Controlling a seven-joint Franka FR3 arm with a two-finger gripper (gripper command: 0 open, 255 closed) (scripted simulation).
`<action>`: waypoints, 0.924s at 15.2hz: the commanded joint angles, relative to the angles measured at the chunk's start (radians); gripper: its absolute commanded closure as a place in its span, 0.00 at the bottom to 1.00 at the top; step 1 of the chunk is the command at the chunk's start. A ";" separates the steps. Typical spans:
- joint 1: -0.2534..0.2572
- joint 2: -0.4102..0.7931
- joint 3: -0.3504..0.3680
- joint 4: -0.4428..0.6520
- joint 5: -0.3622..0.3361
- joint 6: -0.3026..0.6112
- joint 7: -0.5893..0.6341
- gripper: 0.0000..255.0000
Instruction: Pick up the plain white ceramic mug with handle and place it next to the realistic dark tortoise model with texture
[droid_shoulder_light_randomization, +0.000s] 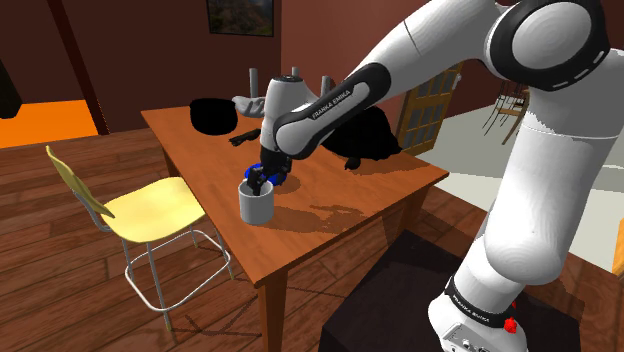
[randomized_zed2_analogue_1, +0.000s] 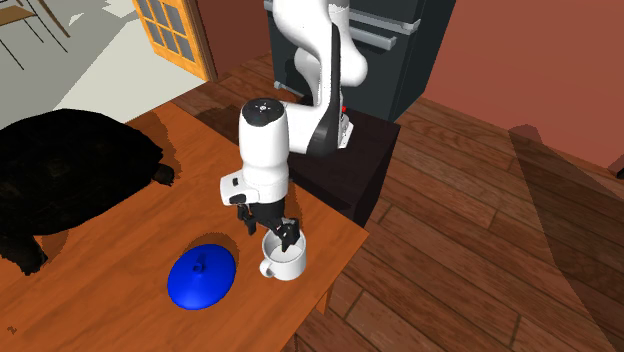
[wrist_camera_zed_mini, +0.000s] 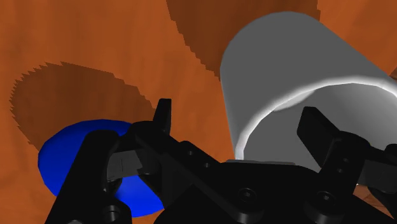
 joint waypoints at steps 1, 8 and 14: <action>0.000 0.002 0.000 -0.001 -0.001 0.003 0.001 0.00; 0.000 0.002 0.000 -0.001 -0.001 0.003 0.001 1.00; 0.000 0.002 0.000 -0.001 -0.001 0.003 0.001 1.00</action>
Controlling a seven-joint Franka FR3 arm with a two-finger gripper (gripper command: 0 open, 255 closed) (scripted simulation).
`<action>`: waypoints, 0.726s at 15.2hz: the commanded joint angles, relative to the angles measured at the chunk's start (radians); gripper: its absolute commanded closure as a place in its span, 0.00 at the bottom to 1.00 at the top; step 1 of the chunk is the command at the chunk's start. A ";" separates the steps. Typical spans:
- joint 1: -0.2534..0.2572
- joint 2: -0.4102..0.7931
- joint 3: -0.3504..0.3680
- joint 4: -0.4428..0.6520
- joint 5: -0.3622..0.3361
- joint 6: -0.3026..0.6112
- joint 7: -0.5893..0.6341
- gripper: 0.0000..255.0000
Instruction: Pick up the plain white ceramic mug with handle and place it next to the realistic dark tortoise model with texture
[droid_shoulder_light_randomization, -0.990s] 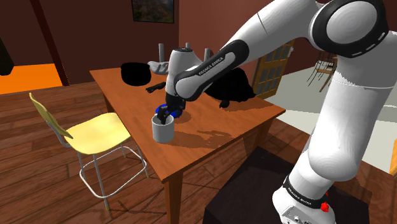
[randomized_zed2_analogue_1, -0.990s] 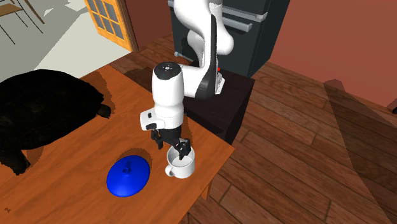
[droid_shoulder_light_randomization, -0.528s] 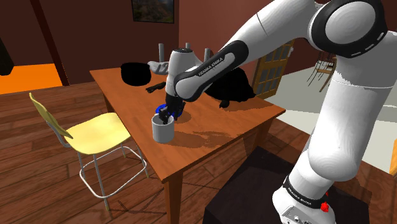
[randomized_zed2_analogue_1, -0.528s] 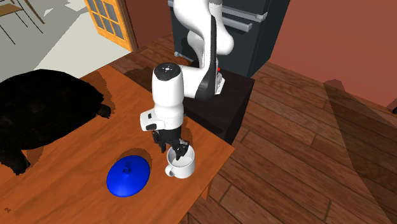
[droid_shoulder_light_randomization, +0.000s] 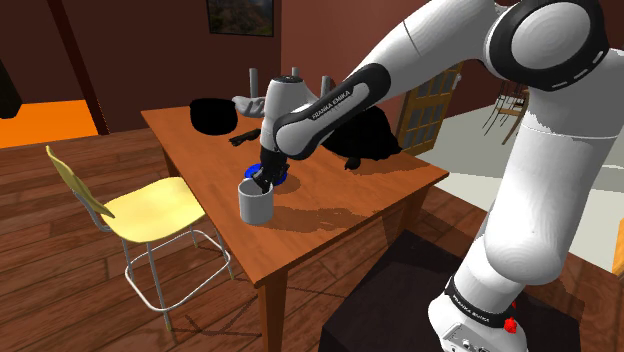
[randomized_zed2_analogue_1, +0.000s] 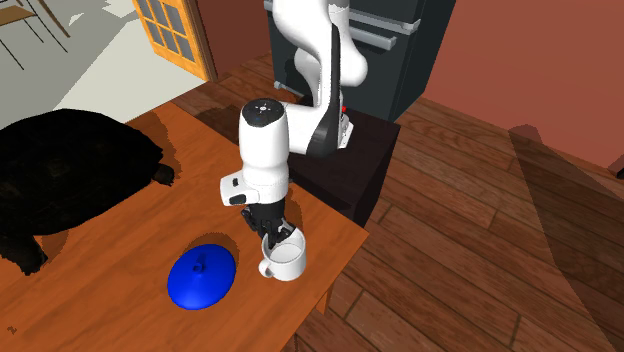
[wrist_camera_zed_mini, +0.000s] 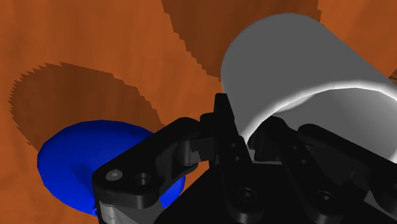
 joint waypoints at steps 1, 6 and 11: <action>0.000 0.000 0.000 0.000 0.000 0.000 0.000 1.00; -0.002 -0.040 0.003 0.024 0.017 -0.062 -0.013 1.00; -0.004 -0.075 0.005 0.053 0.031 -0.126 -0.024 1.00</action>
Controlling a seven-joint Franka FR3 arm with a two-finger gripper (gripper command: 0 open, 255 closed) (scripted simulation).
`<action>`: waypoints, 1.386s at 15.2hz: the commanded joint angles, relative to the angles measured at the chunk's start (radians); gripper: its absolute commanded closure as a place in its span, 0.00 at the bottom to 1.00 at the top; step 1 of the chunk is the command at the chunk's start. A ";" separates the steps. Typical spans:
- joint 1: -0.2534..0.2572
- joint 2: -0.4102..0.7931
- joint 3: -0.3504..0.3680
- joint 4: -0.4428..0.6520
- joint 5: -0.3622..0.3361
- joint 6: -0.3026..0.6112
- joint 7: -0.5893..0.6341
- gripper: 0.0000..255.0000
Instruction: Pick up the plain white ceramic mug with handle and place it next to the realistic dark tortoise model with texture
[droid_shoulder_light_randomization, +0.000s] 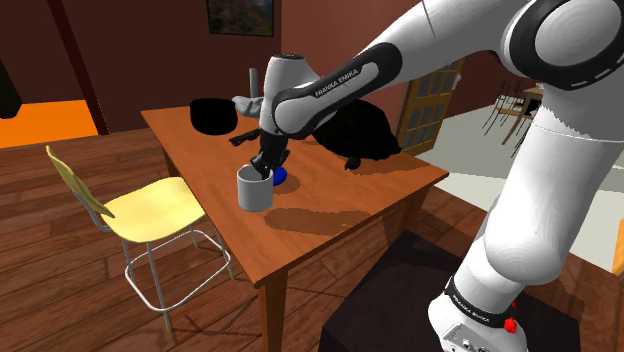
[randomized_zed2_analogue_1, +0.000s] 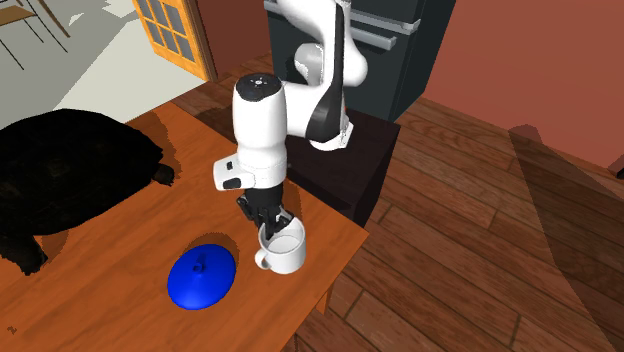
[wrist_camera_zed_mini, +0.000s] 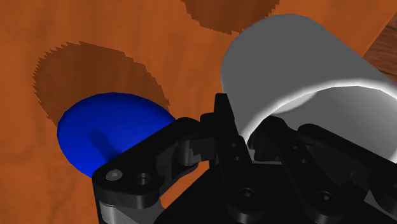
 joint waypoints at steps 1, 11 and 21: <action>0.000 -0.015 0.001 0.012 0.005 -0.026 -0.003 1.00; -0.001 -0.069 0.001 0.089 0.024 -0.155 -0.018 1.00; -0.002 -0.102 0.000 0.187 0.035 -0.286 -0.027 1.00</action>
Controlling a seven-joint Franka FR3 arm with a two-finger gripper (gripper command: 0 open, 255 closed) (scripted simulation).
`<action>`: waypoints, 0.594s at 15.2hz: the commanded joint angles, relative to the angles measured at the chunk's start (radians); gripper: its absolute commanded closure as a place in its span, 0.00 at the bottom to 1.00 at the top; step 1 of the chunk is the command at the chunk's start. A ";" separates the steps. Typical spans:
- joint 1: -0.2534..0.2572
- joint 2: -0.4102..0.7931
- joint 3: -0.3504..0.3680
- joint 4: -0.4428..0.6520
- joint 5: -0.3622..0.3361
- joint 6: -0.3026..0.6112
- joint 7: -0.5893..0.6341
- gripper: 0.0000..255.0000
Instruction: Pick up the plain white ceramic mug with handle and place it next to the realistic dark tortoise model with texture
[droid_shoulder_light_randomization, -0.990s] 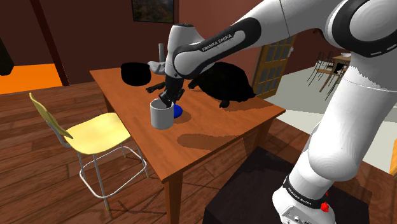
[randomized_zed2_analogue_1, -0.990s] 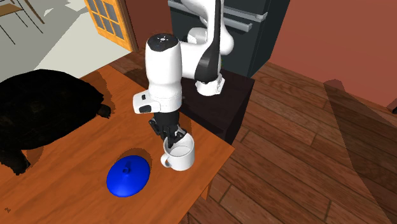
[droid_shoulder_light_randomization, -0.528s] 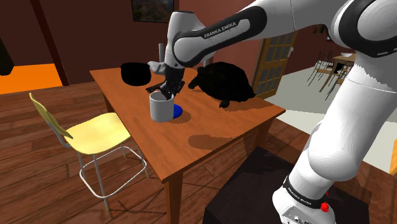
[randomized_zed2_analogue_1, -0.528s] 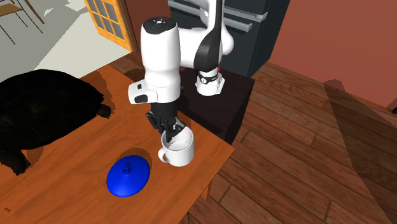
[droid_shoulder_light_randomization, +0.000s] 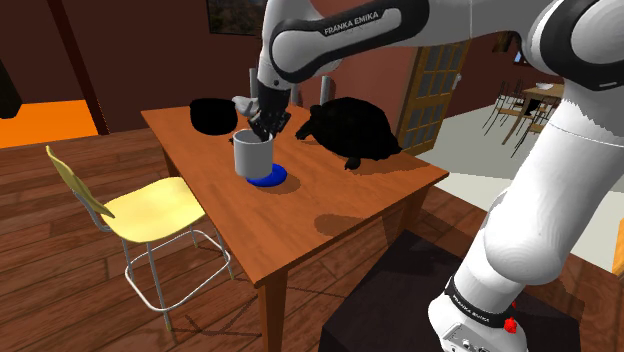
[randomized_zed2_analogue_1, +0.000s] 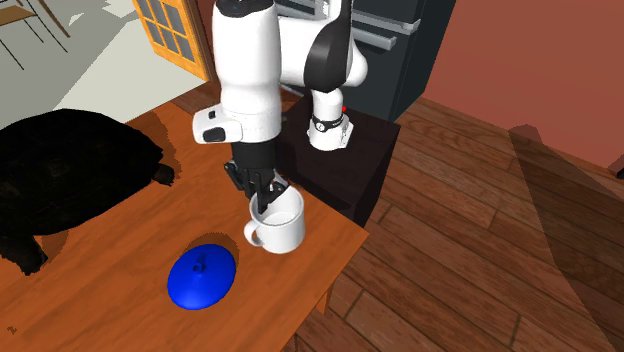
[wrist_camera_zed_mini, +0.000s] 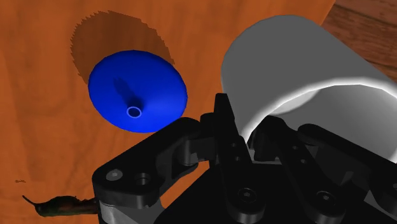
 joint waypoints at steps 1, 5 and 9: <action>0.000 -0.009 0.000 0.019 0.002 -0.028 -0.001 1.00; 0.000 -0.015 0.000 0.066 0.004 -0.080 -0.003 1.00; 0.000 -0.018 -0.001 0.116 0.005 -0.134 -0.005 1.00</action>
